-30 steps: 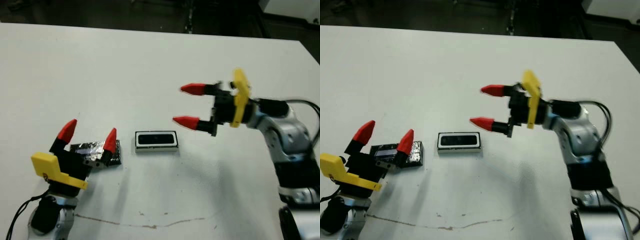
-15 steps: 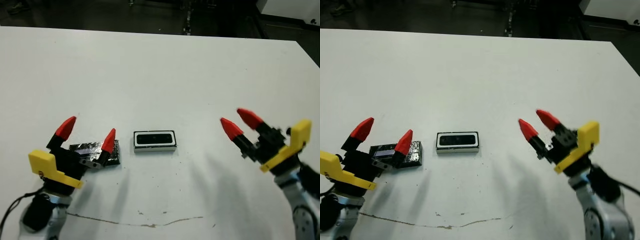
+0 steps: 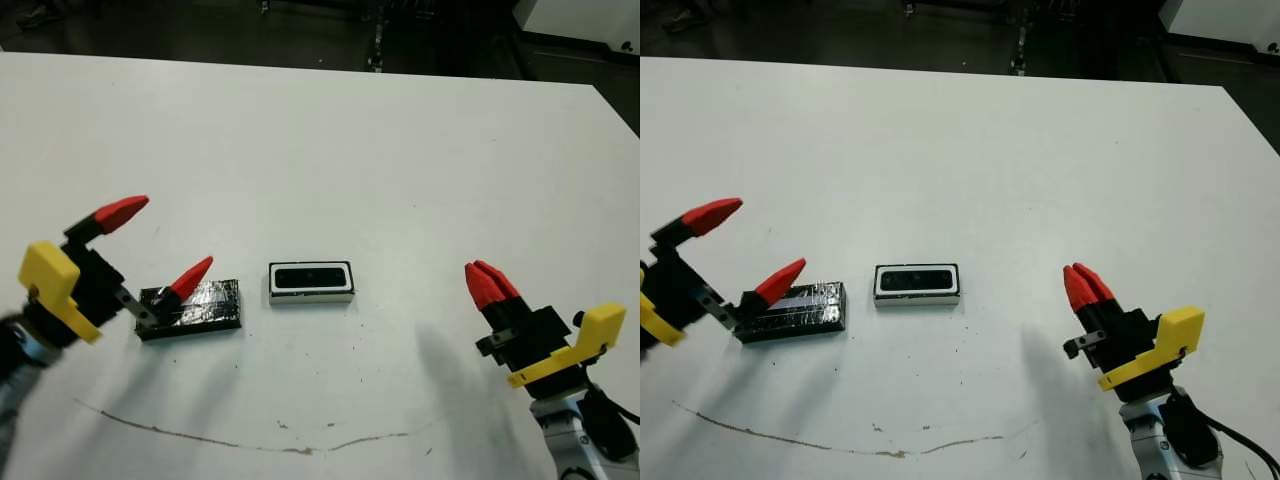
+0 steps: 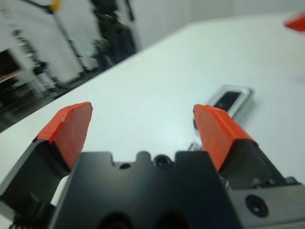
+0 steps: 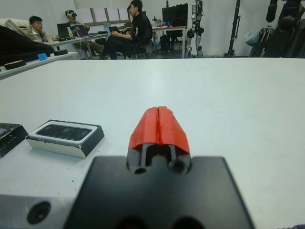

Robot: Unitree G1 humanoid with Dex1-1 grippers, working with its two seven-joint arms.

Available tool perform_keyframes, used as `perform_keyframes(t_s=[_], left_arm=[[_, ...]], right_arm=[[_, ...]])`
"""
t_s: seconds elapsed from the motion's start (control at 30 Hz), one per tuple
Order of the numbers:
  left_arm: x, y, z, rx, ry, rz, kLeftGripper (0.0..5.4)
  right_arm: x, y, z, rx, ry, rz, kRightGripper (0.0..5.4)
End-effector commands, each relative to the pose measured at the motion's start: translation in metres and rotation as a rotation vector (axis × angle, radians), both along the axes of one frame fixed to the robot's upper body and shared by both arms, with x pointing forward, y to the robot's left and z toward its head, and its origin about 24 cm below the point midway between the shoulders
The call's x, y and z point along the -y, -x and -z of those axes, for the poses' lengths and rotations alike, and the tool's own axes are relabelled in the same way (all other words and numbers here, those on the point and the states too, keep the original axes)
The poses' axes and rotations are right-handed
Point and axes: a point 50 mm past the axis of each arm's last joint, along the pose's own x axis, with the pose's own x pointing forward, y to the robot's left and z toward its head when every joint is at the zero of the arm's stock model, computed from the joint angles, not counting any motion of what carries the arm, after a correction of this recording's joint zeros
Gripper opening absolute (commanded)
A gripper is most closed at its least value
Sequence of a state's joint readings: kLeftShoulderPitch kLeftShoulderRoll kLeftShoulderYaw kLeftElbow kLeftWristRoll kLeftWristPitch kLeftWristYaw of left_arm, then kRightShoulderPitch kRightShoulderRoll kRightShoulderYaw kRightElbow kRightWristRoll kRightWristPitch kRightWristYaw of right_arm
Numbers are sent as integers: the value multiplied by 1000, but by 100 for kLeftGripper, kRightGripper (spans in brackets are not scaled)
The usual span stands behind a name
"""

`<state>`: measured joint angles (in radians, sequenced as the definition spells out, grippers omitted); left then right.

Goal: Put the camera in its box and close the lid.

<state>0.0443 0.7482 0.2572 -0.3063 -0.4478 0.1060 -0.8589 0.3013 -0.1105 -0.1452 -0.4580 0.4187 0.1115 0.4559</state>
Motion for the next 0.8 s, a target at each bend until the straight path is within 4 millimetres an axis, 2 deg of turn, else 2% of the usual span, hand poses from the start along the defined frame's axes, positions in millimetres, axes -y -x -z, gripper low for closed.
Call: perform_keyframes(t_s=[0.03,0.13,0.23,0.53,0.8], left_arm=[[-11,-10,-10,-73,-123,112,540],[-19,-15,-14,-113,-238,227,540],[-24,-21,-12,-138,-273,336,540],[-18,-34,4,-232,-210,497,540],[-12,-32,17,-314,-118,576,540]], right_arm=[[2,0,3,3,1,13,1],[1,-1,2,10,5,18,1],[1,-2,1,10,2,19,1],[1,-3,1,17,-5,13,1],[0,-1,1,-2,-5,32,1]])
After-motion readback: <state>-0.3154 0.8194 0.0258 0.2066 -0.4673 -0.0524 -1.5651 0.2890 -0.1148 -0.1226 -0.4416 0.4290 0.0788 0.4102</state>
